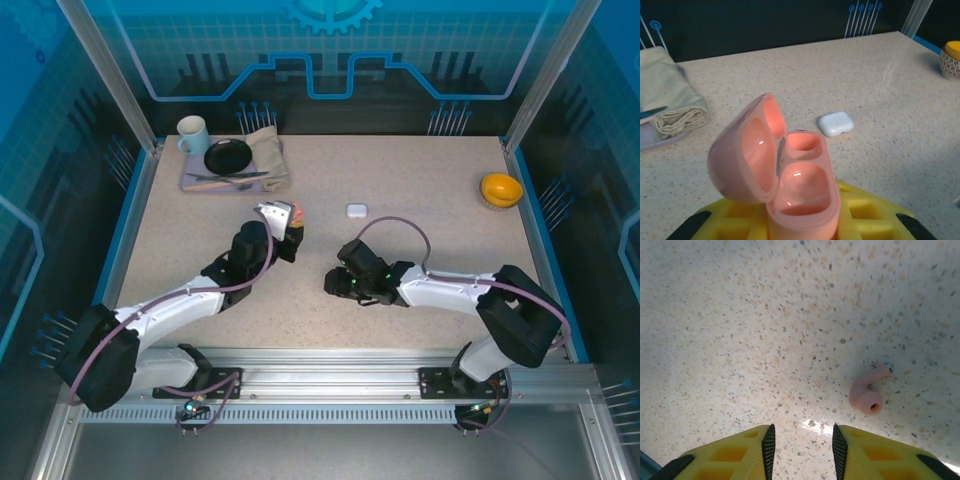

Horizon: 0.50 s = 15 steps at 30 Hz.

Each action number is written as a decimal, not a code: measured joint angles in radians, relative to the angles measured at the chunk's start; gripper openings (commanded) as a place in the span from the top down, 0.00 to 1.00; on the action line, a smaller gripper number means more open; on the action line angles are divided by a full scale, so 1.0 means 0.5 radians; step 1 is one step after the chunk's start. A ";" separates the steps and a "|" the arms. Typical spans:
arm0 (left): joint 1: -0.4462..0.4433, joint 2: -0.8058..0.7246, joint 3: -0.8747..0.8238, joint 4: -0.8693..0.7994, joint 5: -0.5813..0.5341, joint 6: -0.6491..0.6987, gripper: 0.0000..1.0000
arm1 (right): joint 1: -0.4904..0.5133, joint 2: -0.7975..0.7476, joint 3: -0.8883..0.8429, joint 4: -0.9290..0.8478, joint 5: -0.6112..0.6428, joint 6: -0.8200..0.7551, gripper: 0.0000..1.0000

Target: Insert wireless bluetooth earbuds into charging case

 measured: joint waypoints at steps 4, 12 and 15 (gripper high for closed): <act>0.021 -0.036 0.000 -0.018 0.000 0.000 1.00 | -0.069 0.009 0.106 -0.124 0.046 -0.165 0.60; 0.027 -0.119 -0.001 -0.059 0.000 0.001 1.00 | -0.114 0.106 0.143 -0.286 0.066 -0.236 0.60; 0.032 -0.132 -0.001 -0.059 0.000 0.001 1.00 | -0.082 0.133 0.144 -0.333 0.066 -0.232 0.60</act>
